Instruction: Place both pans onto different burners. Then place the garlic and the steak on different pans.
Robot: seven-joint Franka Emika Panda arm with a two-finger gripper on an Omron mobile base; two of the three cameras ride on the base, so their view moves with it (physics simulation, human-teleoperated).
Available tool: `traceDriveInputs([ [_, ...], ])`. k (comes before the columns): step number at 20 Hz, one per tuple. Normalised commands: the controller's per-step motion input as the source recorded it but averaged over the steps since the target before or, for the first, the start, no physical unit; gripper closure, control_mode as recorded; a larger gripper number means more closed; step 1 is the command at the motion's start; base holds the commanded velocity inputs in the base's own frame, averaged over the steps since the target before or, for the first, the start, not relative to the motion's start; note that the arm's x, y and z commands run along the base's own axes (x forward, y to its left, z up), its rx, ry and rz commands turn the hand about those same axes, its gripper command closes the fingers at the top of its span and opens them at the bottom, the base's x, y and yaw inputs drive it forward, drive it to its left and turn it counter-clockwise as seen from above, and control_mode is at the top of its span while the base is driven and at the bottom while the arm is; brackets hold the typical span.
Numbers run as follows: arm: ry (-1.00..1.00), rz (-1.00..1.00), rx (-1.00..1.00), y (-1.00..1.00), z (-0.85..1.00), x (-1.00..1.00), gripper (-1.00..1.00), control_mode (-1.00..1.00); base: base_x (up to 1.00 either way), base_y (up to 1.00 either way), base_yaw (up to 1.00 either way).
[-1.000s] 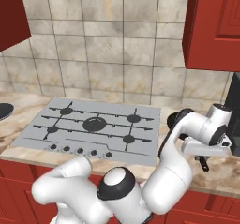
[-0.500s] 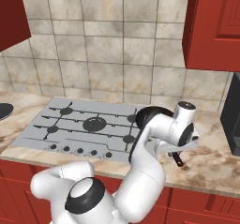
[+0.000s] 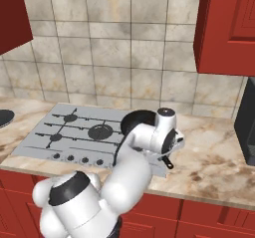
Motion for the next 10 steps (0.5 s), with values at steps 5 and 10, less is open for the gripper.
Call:
traceDriveInputs([
  [5, 0.06, 0.13, -0.04, 0.21, -0.03, 0.58, 1.00, -1.00, 0.00, 0.00, 0.00],
  [10, 0.03, 0.09, -0.14, -0.09, -0.12, 0.15, 1.00, -1.00, 0.00, 0.00, 0.00],
])
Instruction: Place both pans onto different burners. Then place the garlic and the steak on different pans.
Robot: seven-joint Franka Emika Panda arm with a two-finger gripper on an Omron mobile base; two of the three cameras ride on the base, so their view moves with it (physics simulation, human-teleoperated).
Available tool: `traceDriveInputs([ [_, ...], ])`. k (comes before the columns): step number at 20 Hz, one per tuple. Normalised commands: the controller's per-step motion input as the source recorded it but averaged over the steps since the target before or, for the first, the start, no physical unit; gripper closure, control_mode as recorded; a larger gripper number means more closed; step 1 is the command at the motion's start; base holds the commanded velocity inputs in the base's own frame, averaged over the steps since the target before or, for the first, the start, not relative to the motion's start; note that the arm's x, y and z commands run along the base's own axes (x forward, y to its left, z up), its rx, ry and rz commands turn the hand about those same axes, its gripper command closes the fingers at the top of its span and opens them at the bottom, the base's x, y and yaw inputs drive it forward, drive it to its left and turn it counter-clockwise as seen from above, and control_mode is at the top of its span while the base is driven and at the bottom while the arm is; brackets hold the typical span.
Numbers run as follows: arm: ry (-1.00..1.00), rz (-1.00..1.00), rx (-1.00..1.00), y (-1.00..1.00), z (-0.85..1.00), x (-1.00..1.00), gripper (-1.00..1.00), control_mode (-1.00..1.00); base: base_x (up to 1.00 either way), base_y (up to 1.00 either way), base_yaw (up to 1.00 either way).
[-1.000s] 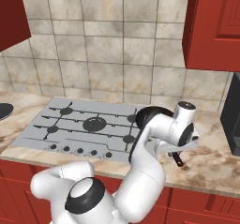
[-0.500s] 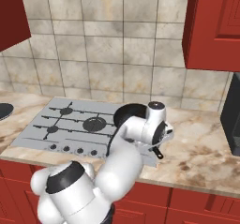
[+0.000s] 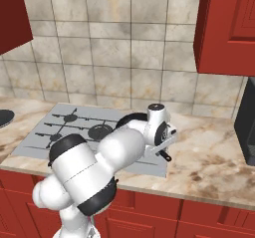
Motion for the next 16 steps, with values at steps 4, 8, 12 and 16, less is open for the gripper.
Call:
traceDriveInputs([
  [4, 0.01, 0.13, -0.08, -0.17, -0.24, 0.01, 1.00, -1.00, 0.00, 0.00, 0.00],
  [8, 0.07, 0.12, -0.02, -0.10, -0.19, 0.08, 1.00, -1.00, 0.00, 0.00, 0.00],
  [12, 0.09, 0.06, 0.00, -0.16, -0.08, 0.32, 1.00, -1.00, 0.00, 0.00, 0.00],
  [16, 0.10, 0.02, 0.00, -0.28, -0.02, 0.42, 1.00, -1.00, 0.00, 0.00, 0.00],
])
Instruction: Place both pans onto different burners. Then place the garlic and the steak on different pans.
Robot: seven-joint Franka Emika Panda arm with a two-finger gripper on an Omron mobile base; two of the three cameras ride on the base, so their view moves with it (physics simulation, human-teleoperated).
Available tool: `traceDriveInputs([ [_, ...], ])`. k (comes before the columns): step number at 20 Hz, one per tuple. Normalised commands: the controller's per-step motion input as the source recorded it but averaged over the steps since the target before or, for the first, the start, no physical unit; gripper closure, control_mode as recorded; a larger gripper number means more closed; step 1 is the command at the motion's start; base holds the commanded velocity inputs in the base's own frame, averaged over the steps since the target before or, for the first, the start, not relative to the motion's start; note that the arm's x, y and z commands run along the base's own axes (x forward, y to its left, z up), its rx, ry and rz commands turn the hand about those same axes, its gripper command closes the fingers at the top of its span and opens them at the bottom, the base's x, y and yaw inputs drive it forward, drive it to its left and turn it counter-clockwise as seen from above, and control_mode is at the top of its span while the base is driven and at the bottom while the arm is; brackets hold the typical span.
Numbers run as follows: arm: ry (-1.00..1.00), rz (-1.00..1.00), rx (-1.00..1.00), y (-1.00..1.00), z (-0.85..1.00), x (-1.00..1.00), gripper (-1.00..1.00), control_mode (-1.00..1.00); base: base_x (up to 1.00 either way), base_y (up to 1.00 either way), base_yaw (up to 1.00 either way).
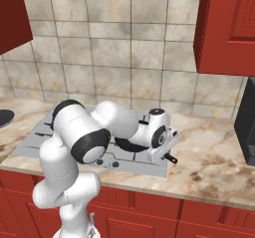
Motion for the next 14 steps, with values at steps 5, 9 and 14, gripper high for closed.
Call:
traceDriveInputs([
  [5, 0.11, 0.01, 0.02, -0.31, -0.03, 0.45, 1.00, -1.00, 0.00, 0.00, 0.00],
  [9, 0.10, 0.05, 0.00, -0.34, -0.05, 0.25, 1.00, -1.00, 0.00, 0.00, 0.00],
  [14, 0.05, 0.06, 0.00, -0.30, 0.00, 0.13, 1.00, -1.00, 0.00, 0.00, 0.00],
])
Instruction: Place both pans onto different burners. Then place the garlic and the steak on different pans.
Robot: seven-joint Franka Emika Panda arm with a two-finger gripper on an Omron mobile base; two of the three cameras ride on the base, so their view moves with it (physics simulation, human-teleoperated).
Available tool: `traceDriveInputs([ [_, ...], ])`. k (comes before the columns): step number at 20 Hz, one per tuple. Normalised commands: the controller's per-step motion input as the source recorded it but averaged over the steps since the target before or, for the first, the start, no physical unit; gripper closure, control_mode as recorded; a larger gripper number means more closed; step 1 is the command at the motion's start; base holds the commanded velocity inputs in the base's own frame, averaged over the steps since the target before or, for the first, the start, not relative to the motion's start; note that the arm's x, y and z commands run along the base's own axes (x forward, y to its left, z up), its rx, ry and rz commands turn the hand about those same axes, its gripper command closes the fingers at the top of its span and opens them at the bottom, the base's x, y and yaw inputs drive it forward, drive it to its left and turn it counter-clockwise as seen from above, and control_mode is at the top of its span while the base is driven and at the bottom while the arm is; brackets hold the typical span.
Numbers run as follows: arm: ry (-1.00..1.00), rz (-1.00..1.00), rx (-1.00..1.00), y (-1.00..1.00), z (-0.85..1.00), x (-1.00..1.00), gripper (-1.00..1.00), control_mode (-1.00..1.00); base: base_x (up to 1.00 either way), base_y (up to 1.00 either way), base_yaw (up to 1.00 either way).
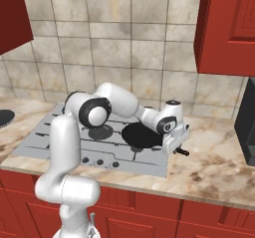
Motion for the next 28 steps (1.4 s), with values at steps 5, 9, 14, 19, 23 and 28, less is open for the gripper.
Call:
traceDriveInputs([
  [5, 0.00, 0.04, 0.00, -0.06, 0.00, 0.01, 1.00, -1.00, 0.00, 0.00, 0.00],
  [9, 0.00, 0.02, 0.00, 0.00, 0.00, -0.02, 1.00, -1.00, 0.00, 0.00, 0.00],
  [14, 0.00, 0.08, 0.00, 0.04, 0.00, -0.30, 1.00, -1.00, 0.00, 0.00, 0.00],
  [19, 0.00, 0.11, -0.03, 0.11, 0.00, -0.50, 1.00, -1.00, 0.00, 0.00, 0.00],
  [23, 0.00, 0.04, -0.05, 0.34, -0.01, -0.12, 1.00, -1.00, 0.00, 0.00, 0.00],
  [28, 0.00, 0.00, -0.02, 0.27, -0.01, 0.09, 1.00, -1.00, 0.00, 0.00, 0.00],
])
